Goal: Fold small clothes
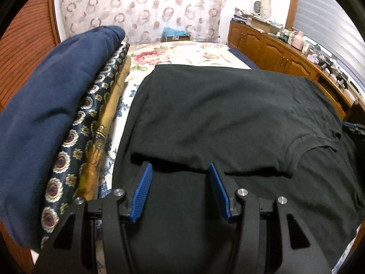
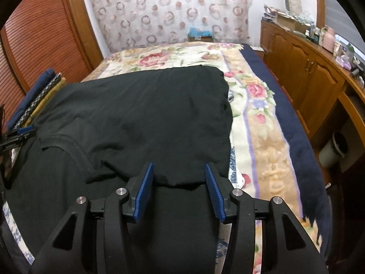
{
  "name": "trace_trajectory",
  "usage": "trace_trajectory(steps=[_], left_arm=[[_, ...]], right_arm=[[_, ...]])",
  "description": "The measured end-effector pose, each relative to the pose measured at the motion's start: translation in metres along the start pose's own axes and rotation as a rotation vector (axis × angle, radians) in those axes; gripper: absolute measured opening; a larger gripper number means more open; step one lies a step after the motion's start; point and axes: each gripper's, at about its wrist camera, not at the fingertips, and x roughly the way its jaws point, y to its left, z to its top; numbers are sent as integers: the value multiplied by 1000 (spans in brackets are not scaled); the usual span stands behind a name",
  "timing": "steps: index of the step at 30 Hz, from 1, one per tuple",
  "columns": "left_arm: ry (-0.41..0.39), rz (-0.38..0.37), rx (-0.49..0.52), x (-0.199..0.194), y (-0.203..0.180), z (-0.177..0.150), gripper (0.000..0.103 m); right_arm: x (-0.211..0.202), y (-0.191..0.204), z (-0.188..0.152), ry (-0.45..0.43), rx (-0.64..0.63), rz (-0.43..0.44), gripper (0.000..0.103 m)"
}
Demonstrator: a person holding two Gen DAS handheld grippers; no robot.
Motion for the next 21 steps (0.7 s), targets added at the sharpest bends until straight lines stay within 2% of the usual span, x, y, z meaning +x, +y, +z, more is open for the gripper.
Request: trace_trajectory(steps=[3, 7, 11, 17, 21], left_arm=[[-4, -7, 3, 2, 1, 4, 51], [-1, -5, -6, 6, 2, 7, 52], [2, 1, -7, 8, 1, 10, 51], [10, -37, -20, 7, 3, 15, 52], [9, -36, -19, 8, 6, 19, 51]], right_arm=[[5, 2, 1, 10, 1, -5, 48], [7, 2, 4, 6, 8, 29, 48], [10, 3, 6, 3, 6, -7, 48], [3, -1, 2, 8, 6, -22, 48], [-3, -4, -6, 15, 21, -21, 48]])
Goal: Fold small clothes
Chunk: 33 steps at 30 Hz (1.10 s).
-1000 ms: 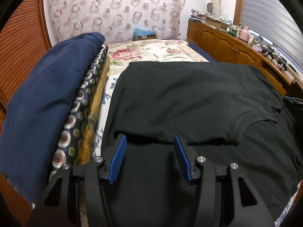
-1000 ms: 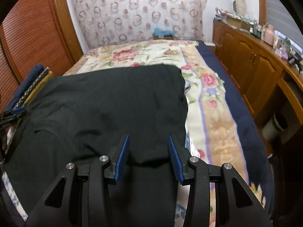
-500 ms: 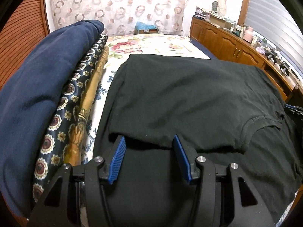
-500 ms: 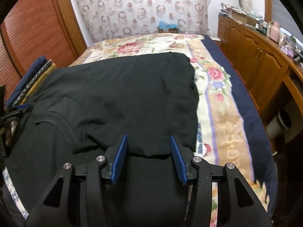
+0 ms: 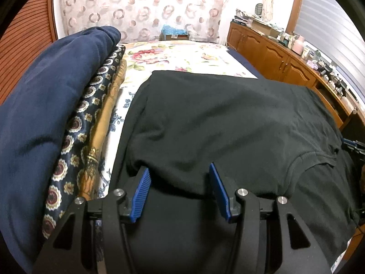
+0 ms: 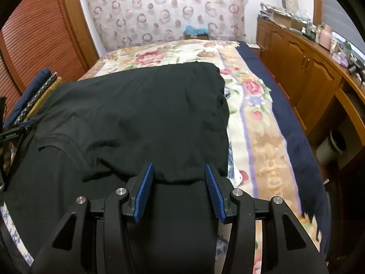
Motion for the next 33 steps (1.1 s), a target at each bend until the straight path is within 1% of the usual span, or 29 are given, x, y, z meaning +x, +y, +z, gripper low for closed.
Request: trace_trajectory(steps=[1, 3, 7, 11, 13, 17, 19, 24, 25, 26, 27, 29, 31, 33], left_arm=[[0, -1, 0, 1, 0, 1, 51], [3, 4, 3, 3, 0, 2, 51], [-1, 22, 19, 5, -4, 3, 51], [-18, 41, 44, 4, -5, 4, 41], [-17, 43, 44, 5, -3, 5, 38], [-14, 69, 61, 8, -1, 7, 38], [-2, 75, 63, 11, -2, 8, 38], [-10, 73, 73, 14, -3, 10, 38], [-11, 68, 83, 14, -4, 10, 33], [-8, 54, 89, 14, -4, 10, 25], [-6, 43, 89, 13, -4, 11, 21], [-16, 22, 81, 9, -2, 12, 5], [-56, -3, 80, -1, -2, 12, 3], [-90, -16, 80, -12, -4, 14, 3]], right_arm=[[0, 1, -1, 3, 2, 0, 48], [0, 1, -4, 15, 11, 16, 54], [-2, 5, -7, 15, 18, 28, 58], [2, 10, -3, 18, 15, 6, 58], [5, 9, 2, 14, 22, -6, 58], [12, 4, 10, 7, 40, -6, 58], [15, 6, 14, 4, 30, -8, 58], [20, 8, 18, 3, -2, -33, 57], [20, 8, 18, 1, -7, -37, 52], [21, 9, 19, 0, -15, -50, 42], [21, 10, 19, -3, -22, -61, 37], [22, 10, 19, -7, -33, -68, 15], [18, 10, 20, -26, -46, -82, 7], [11, 14, 22, -61, -75, -66, 5]])
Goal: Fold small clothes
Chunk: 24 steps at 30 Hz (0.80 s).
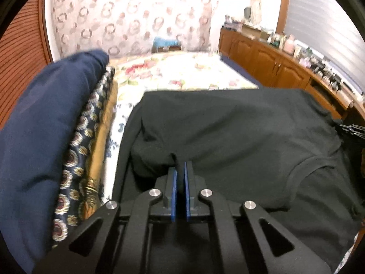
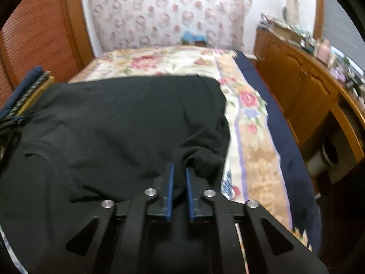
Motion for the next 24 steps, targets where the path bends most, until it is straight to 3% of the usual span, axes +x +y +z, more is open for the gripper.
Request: trace_trajectory(steps=[4, 14, 24], left_arm=[[-68, -17, 7, -24, -5, 2, 2], [-218, -15, -6, -80, -1, 3, 2], [-250, -19, -6, -121, -3, -28, 2]], right_arm=[[-25, 3, 9, -94, -17, 18, 3], [-81, 12, 18, -223, -32, 39, 3], [-121, 23, -3, -229, -48, 46, 3]])
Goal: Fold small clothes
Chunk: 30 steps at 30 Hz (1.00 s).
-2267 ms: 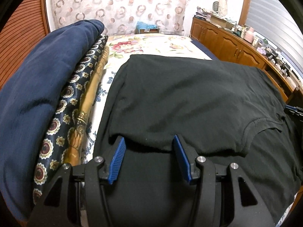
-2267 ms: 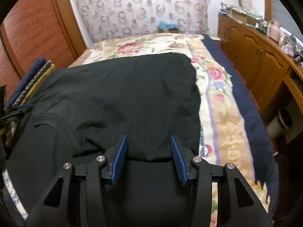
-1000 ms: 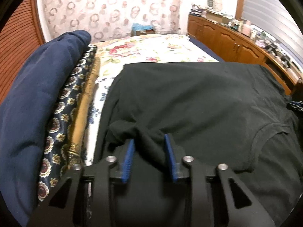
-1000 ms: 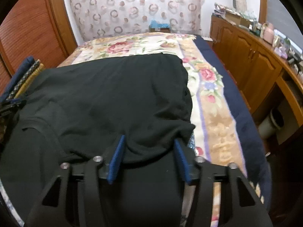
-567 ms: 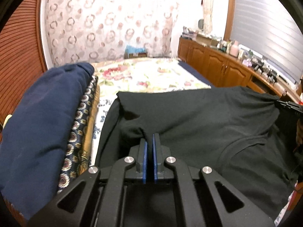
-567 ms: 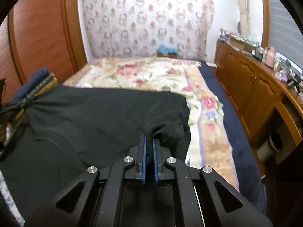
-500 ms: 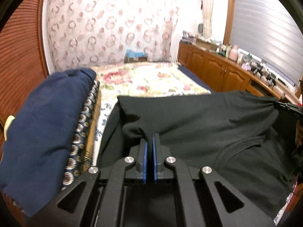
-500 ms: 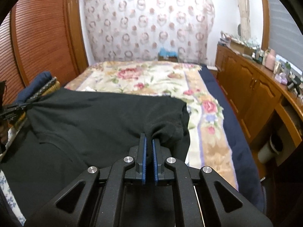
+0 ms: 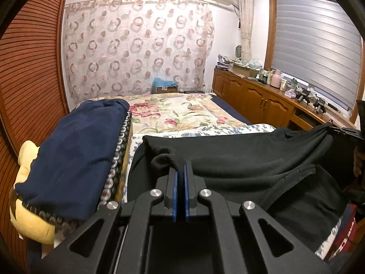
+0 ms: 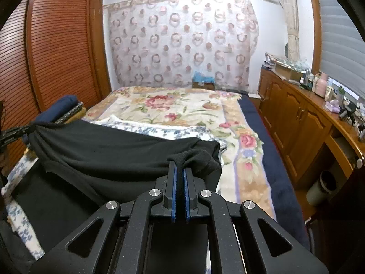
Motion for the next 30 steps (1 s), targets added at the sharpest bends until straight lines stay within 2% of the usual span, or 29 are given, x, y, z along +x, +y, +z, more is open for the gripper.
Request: trace_trajectory(steps=[7, 20, 28, 30], left_arm=[[6, 0, 4, -25, -9, -24, 2], [13, -13, -9, -66, -18, -48, 2], [79, -4, -60, -66, -9, -73, 2], [109, 2, -57, -60, -6, -82, 5]], right_arm=[[-27, 14, -20, 26, -36, 4, 3], [-72, 23, -48, 42, -39, 9, 3], [-81, 32, -62, 91, -67, 6, 3], [-77, 29, -70, 114, -46, 9, 3]])
